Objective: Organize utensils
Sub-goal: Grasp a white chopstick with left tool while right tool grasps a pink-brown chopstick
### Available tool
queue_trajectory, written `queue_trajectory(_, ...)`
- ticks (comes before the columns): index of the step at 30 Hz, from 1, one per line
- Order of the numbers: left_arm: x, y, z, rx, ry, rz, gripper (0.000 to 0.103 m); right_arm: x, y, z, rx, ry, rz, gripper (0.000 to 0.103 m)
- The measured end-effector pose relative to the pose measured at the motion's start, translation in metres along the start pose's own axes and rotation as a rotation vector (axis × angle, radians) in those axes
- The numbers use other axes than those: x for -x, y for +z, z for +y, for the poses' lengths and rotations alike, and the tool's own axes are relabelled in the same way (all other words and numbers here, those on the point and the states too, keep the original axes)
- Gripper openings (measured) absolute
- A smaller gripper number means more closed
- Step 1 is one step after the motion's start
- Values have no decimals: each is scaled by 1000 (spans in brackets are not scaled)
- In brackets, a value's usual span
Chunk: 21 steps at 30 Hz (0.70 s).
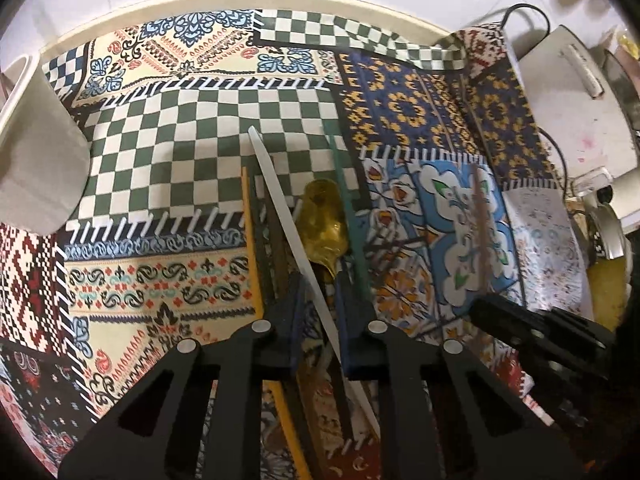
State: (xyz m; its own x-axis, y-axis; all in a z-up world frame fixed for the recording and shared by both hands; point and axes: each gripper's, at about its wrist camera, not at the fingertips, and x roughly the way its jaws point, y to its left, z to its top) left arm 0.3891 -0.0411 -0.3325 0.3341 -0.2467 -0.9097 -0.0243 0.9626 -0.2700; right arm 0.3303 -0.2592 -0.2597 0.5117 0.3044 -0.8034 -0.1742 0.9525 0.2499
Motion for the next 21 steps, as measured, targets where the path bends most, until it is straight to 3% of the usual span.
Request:
queue_trajectory(12,-16,28,8,77,37,-6,11,17,1,8,27,11,-46,7)
queue_trajectory(15,-15,26,11,94,24,-1,5,20,2,10,28,18,-55,7)
queue_trajectory(21,12,10,13,78,-17,-41,4,32,4,20,49,26,-90,7)
